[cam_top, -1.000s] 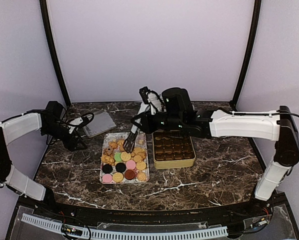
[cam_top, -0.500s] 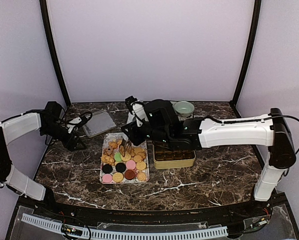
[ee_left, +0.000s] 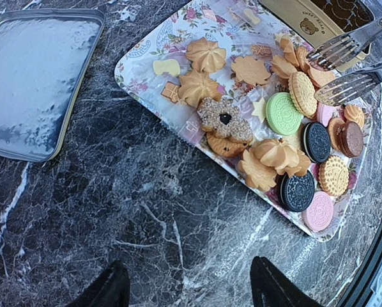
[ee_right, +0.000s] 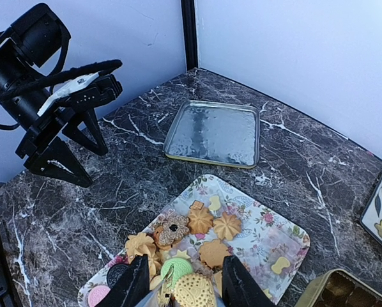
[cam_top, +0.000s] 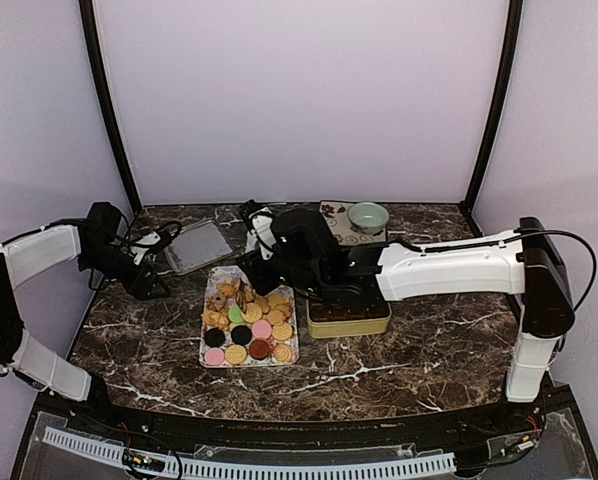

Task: Pack the cookies
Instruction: Pick up the fake cookies from the plate.

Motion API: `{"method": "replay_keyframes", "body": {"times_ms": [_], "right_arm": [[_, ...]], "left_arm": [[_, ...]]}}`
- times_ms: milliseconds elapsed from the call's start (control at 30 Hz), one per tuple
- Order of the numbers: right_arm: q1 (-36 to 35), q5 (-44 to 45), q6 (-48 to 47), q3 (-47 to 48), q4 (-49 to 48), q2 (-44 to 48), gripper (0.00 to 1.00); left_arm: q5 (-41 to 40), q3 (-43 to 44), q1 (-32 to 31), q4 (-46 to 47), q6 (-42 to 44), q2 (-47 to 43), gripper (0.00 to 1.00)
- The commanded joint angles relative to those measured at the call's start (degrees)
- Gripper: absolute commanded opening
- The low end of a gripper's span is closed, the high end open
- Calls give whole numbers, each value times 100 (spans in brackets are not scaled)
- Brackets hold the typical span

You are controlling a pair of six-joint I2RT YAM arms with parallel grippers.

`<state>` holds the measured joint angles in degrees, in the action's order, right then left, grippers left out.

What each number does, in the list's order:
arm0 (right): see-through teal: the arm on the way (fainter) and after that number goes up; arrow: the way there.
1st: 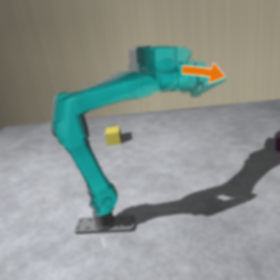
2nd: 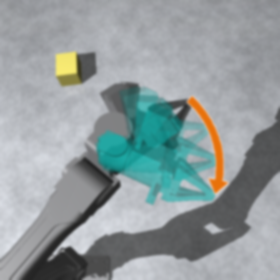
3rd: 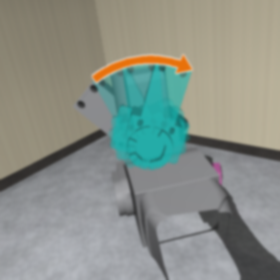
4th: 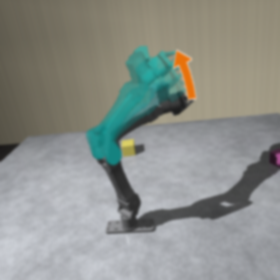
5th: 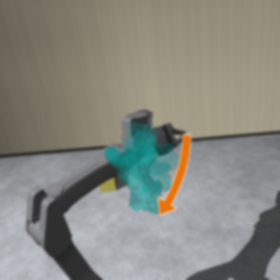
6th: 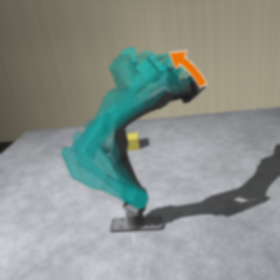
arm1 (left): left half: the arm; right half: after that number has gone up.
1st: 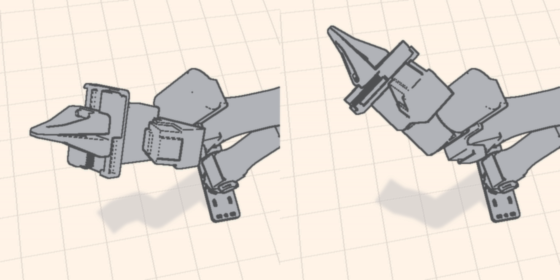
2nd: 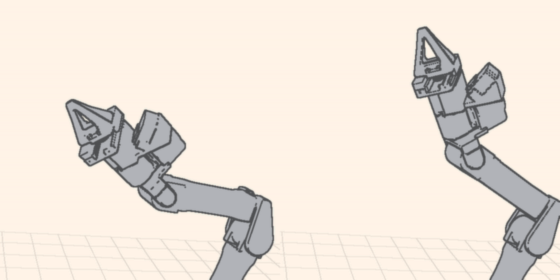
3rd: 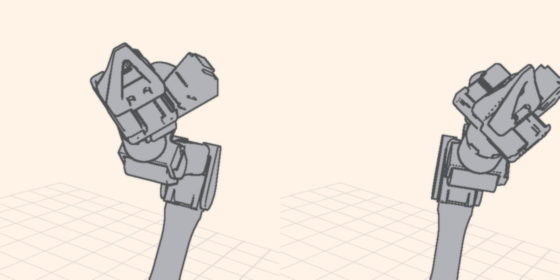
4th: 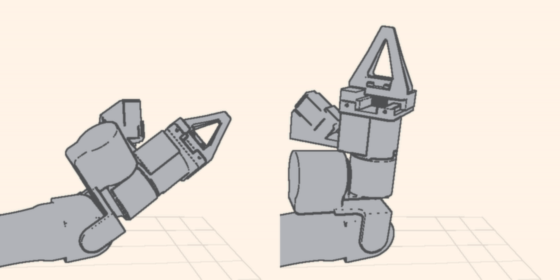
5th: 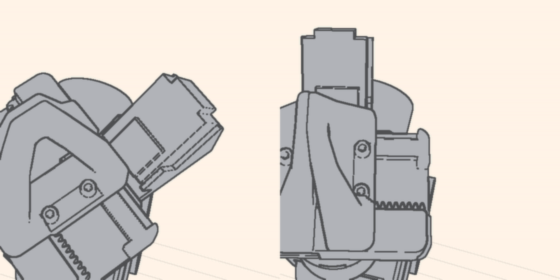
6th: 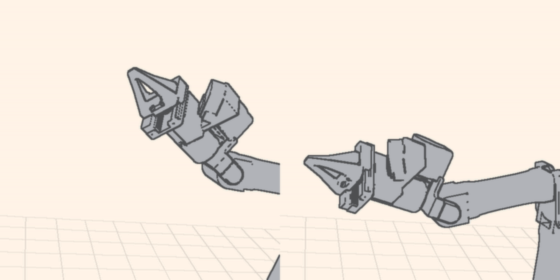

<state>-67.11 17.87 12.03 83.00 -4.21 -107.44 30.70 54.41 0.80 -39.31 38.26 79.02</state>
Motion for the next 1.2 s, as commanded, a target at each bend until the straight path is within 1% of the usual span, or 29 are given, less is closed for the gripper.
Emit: {"method": "replay_keyframes", "body": {"times_ms": [0,267,533,667,833,1000,1167], "right_arm": [[-71,75,-78,274,-440,-116,38],[-158,95,-122,345,-266,-27,38],[-385,153,119,-441,-109,616,38],[-634,230,167,-601,134,807,38],[-907,443,181,-642,331,806,39],[-944,551,191,-627,256,662,39],[-957,478,68,-371,207,535,39]], "left_arm": [[101,139,51,-40,-89,-168,67],[135,148,67,-22,-205,-133,67],[85,146,70,-60,-161,-176,67],[90,160,66,-93,-147,-160,66],[55,159,69,-88,-147,-159,67],[58,180,68,-113,-179,-167,67],[42,173,61,-128,-168,-218,67]]}}
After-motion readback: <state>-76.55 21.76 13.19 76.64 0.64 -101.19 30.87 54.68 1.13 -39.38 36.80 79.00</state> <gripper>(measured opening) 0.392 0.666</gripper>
